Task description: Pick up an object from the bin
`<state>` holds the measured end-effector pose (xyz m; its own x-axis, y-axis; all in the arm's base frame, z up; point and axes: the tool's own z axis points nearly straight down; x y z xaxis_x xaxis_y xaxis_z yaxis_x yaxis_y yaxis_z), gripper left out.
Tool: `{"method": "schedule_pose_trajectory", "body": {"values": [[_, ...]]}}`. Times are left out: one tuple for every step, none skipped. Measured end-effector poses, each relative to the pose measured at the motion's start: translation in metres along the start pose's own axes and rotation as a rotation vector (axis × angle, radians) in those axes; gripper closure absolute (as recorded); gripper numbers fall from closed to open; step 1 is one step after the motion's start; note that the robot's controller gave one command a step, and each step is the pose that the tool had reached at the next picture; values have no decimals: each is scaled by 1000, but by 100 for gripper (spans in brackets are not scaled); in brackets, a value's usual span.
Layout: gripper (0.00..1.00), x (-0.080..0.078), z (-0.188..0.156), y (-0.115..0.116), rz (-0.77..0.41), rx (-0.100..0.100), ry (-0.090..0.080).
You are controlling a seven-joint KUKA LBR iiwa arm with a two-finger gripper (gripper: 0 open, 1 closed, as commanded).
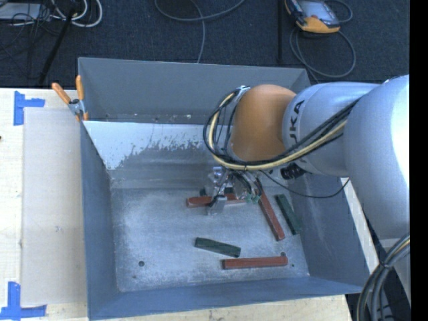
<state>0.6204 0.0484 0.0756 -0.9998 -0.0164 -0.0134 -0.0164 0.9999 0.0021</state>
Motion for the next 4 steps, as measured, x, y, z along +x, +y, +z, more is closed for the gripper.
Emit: {"method": "schedule_pose_trajectory", "body": {"values": [[100,15,-127,-8,-376,0,7],[0,16,-124,-8,-373,-1,11],[0,3,-16,20,-448,-4,21],[0,-1,6,-19,-482,-2,11]]}}
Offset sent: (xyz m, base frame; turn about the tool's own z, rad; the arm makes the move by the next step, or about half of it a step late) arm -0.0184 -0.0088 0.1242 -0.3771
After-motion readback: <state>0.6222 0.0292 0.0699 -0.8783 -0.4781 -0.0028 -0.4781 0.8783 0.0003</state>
